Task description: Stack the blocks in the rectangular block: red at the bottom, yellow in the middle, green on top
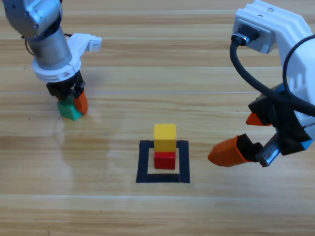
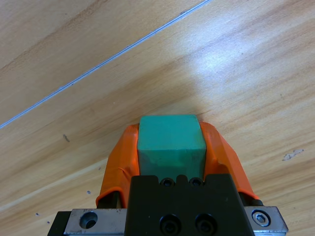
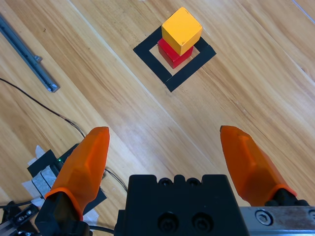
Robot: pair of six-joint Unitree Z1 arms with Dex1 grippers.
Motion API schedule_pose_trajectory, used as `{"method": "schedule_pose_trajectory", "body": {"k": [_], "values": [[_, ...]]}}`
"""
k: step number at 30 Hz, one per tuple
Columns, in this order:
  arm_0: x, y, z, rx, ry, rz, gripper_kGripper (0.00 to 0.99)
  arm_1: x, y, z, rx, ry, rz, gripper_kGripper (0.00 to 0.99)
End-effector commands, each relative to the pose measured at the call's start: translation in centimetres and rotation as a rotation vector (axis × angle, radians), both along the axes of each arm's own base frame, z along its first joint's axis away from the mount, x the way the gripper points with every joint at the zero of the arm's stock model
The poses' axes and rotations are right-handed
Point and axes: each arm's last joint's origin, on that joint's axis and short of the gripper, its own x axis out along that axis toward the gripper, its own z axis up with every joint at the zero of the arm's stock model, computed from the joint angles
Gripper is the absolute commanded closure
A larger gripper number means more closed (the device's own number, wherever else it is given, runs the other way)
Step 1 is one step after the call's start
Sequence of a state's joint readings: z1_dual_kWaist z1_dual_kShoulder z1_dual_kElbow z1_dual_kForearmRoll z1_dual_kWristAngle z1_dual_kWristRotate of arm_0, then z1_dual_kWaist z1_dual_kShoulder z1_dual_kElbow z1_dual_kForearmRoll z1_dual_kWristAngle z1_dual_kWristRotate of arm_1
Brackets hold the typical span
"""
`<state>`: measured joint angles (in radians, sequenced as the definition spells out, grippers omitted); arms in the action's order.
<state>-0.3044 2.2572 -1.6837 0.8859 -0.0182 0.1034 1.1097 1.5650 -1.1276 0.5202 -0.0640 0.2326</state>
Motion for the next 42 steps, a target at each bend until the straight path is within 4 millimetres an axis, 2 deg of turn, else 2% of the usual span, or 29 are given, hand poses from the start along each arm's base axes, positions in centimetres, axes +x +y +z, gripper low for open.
{"method": "schedule_pose_trajectory", "body": {"k": [1,4,8,11,17,23,25,32,42], "values": [[-0.6,1.1,-1.5,0.041,0.043,0.045,0.852,-0.6,0.2,-1.0,-0.023,0.009,0.026,0.001],[-1.5,1.0,0.9,0.024,-0.003,0.072,0.876,-0.6,0.2,-1.0,-0.023,0.008,0.024,0.001],[-3.0,-1.0,6.2,-0.036,-0.122,0.111,0.946,-0.5,0.2,-1.0,-0.024,0.006,0.022,0.001],[-4.2,-3.4,9.7,-0.105,-0.198,0.164,0.990,-0.6,0.2,-1.0,-0.023,0.005,0.022,0.001],[-5.6,-10.1,13.0,-0.136,-0.202,0.240,0.990,-0.6,0.1,-0.9,-0.020,0.004,0.020,0.001],[-7.4,-16.7,13.8,-0.076,-0.187,0.281,0.990,-0.6,0.0,-0.9,-0.019,0.002,0.018,0.001],[-8.2,-17.9,13.7,-0.067,-0.186,0.291,0.990,-0.7,0.1,-0.9,-0.018,0.004,0.020,0.000],[-10.6,-19.7,13.5,-0.036,-0.185,0.367,0.990,-0.7,0.0,-0.8,-0.017,0.003,0.020,0.001],[-11.5,-20.3,12.1,0.012,-0.142,0.445,0.990,-0.7,-0.1,-0.8,-0.015,0.003,0.021,0.001]]}}
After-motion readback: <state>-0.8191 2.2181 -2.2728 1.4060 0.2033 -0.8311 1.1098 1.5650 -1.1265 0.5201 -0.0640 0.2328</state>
